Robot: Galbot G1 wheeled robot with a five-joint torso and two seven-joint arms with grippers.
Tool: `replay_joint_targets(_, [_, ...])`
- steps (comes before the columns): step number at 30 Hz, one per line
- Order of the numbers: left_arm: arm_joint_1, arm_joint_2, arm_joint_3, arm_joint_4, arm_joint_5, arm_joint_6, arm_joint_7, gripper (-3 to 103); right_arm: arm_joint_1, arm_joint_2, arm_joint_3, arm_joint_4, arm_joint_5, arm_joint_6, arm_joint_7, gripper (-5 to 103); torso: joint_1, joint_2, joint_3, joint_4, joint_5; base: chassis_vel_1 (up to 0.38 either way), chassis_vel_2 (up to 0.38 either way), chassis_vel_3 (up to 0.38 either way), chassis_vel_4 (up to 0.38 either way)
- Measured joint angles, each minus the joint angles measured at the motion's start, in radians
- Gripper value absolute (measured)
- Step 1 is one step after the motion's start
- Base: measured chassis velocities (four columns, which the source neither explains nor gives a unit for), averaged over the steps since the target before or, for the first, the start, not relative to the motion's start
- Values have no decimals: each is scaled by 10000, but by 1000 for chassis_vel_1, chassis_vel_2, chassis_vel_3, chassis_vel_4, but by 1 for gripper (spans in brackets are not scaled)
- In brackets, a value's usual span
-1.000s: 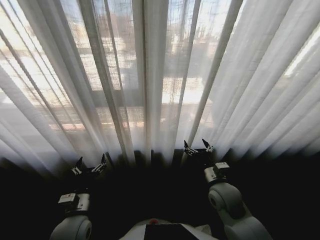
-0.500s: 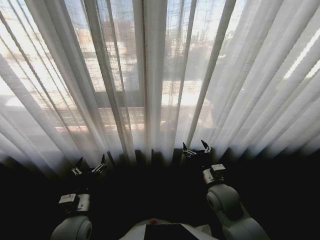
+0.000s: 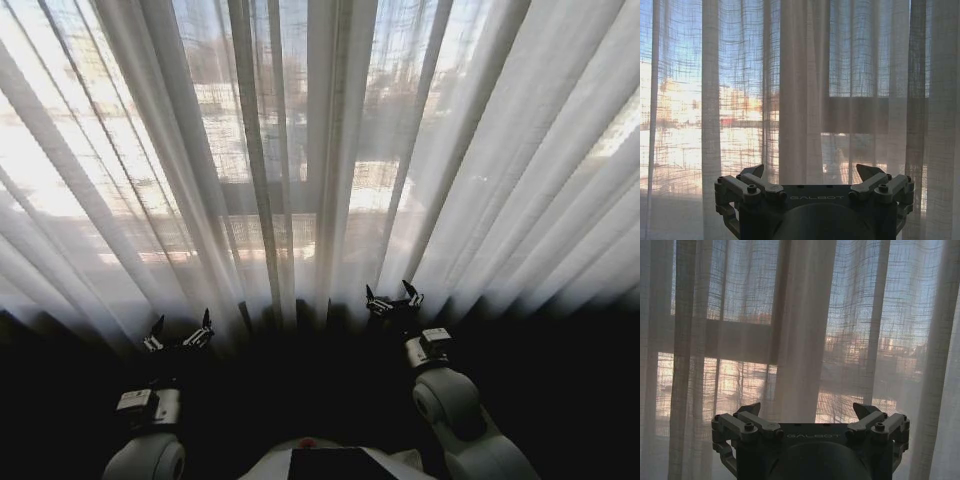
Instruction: Open the curtains by pulling them apart, changing their state from closed to fully open.
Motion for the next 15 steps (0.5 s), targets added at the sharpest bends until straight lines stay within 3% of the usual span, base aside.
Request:
replay_joint_targets(5, [0,-59,11,29,25,-67,-1,100,1,0,0,-4,-48,20,-2,100,-1,-1,1,2,17,344,343,-322,-357])
replay_joint_targets(9, [22,-82,13,48,46,-120,1,100,-5,-11,-20,-48,-203,200,-51,100,0,0,0,0,6,316,330,-322,-324])
replay_joint_targets(15, [98,-92,-40,61,49,-189,-2,100,-34,-24,-72,-126,-476,334,-356,100,0,1,-1,1,0,200,183,-196,-201])
